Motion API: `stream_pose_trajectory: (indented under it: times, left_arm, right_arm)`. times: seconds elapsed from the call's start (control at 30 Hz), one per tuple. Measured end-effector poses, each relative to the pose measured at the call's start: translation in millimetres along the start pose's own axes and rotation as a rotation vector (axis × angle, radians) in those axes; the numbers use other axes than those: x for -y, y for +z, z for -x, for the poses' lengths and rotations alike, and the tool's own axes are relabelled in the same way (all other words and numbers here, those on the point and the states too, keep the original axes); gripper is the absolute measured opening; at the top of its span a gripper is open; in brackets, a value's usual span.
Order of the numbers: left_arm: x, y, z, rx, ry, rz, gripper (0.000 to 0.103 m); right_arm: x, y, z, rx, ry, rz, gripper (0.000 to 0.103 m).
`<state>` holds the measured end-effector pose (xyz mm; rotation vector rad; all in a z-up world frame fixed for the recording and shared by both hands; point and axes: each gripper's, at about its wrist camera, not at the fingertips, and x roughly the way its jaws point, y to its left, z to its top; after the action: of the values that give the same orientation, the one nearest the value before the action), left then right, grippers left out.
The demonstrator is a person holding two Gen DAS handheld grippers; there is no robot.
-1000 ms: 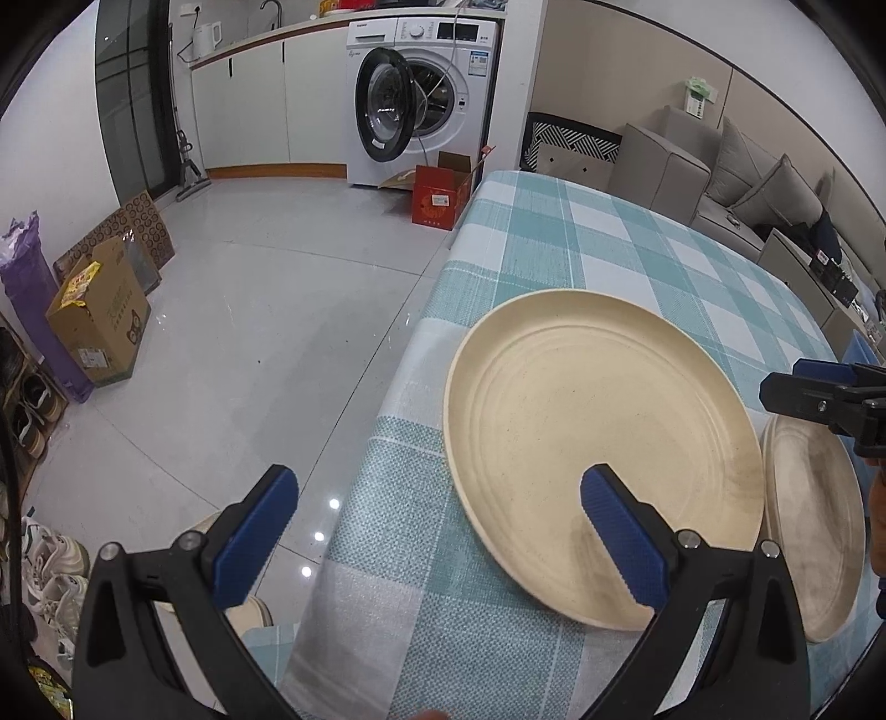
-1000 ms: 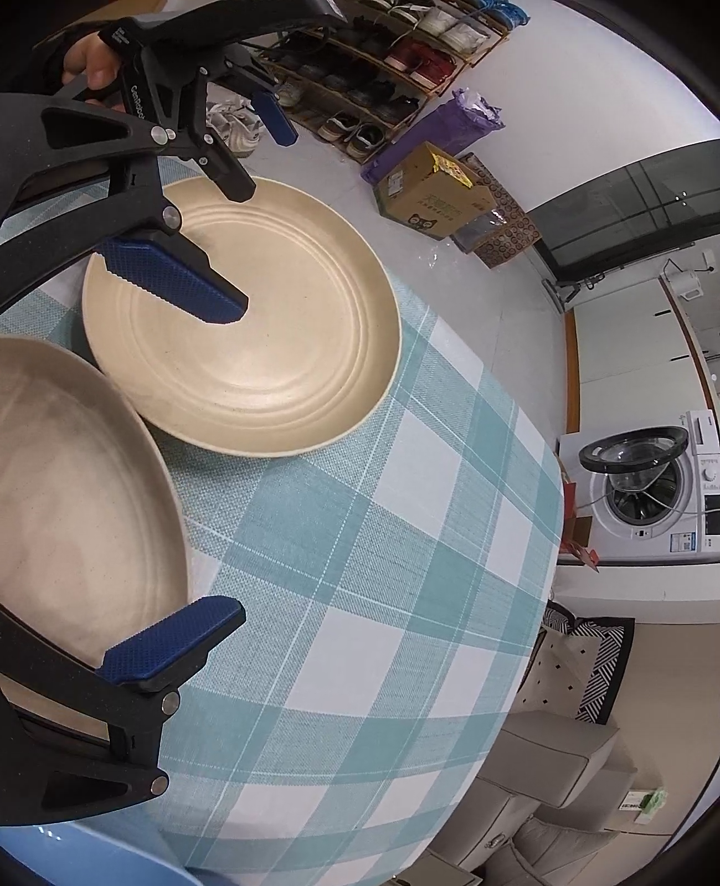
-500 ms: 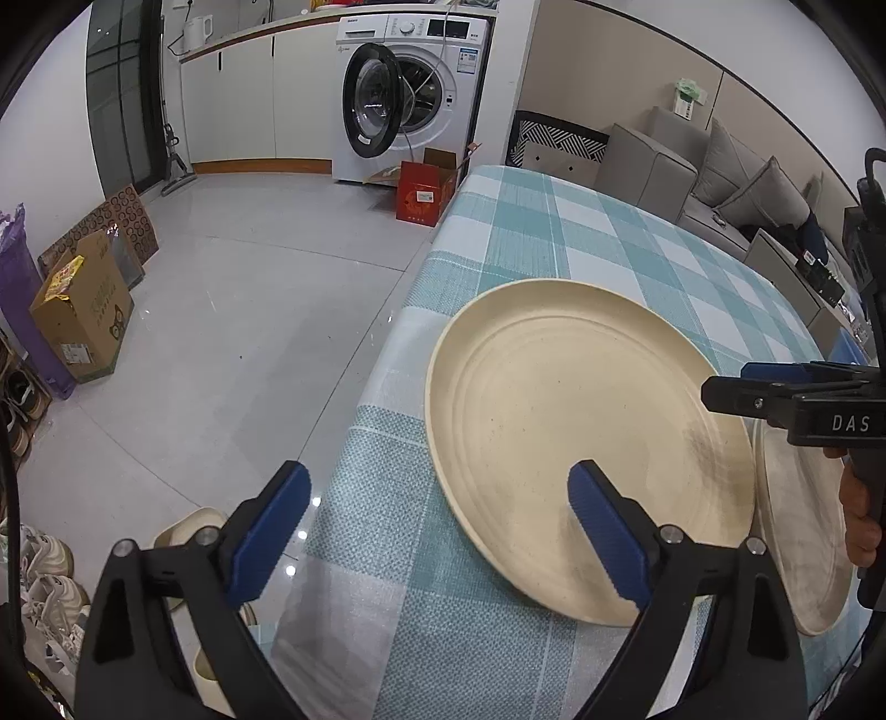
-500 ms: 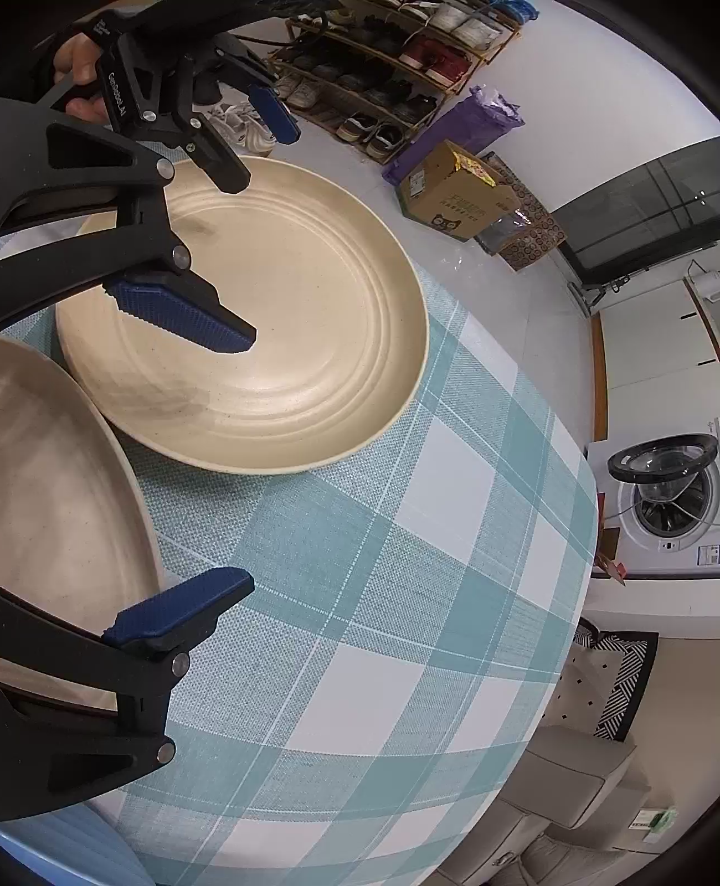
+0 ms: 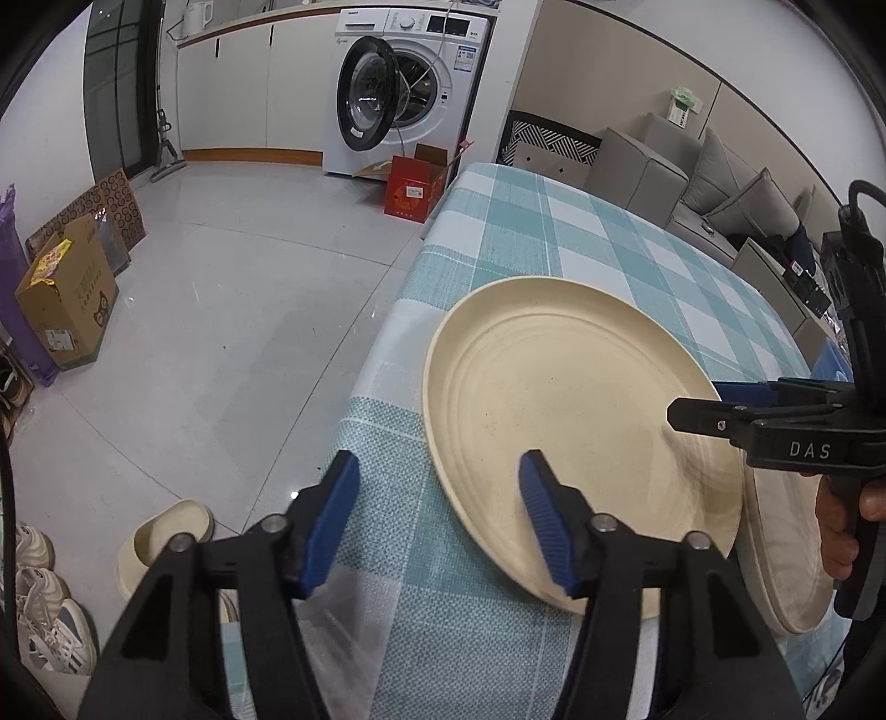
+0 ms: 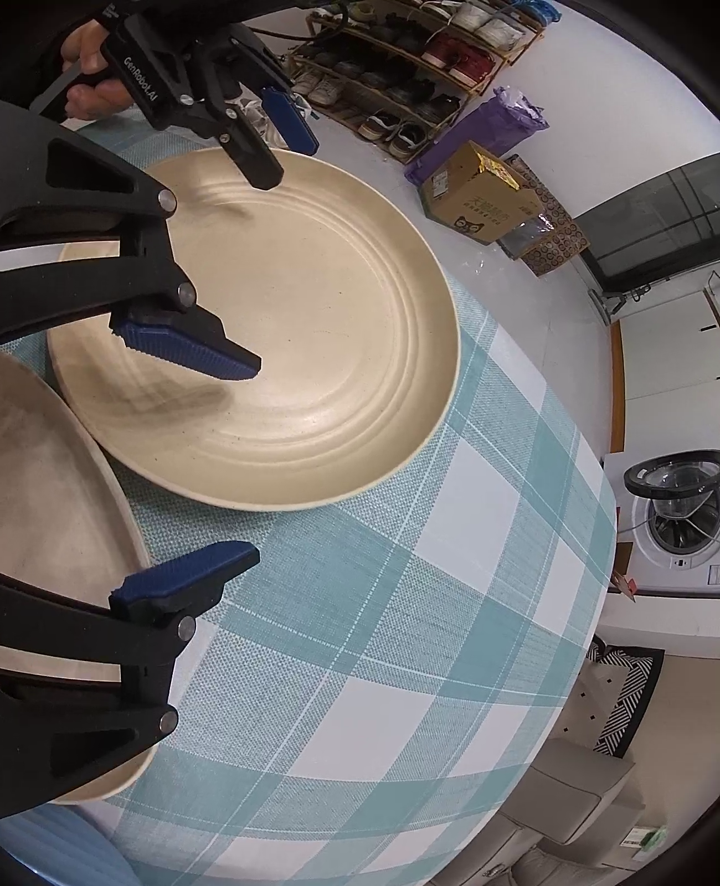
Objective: Organize plates and bowls
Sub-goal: 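Close the left tool on a plate rim while the right tool grips another plate rim, then lift the held beige plates with both tools toward the blue bowls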
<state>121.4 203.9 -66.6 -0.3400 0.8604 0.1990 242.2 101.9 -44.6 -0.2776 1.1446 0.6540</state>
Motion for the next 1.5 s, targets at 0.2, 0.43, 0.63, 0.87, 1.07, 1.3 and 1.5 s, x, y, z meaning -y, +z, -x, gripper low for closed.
stream_pose_trajectory:
  times: [0.2, 0.43, 0.63, 0.87, 1.07, 1.3, 1.5]
  left_arm:
    - [0, -1, -2, -0.011, -0.004, 0.015, 0.049]
    - [0, -2, -3, -0.015, -0.007, 0.015, 0.044]
    - [0, -3, -3, -0.012, -0.016, 0.014, 0.036]
    - [3, -3, -4, -0.015, -0.017, -0.001, 0.029]
    - [10, -4, -4, -0.007, -0.004, -0.026, 0.021]
    - [10, -4, -3, -0.001, 0.002, -0.022, 0.019]
    - [8, -2, 3, 0.019, 0.005, -0.023, 0.019]
  right_arm:
    - [-3, -2, 1, -0.004, 0.0, 0.014, 0.054]
    - [-6, -4, 3, 0.005, -0.009, 0.036, 0.044]
    - [-7, -6, 4, 0.013, -0.035, 0.043, 0.036]
    - [-1, -7, 5, 0.017, -0.053, 0.033, 0.022]
    - [3, -9, 7, 0.026, -0.063, 0.026, 0.011]
    - [4, -9, 9, 0.039, -0.065, 0.025, 0.011]
    - [0, -9, 14, 0.057, -0.068, 0.032, 0.011]
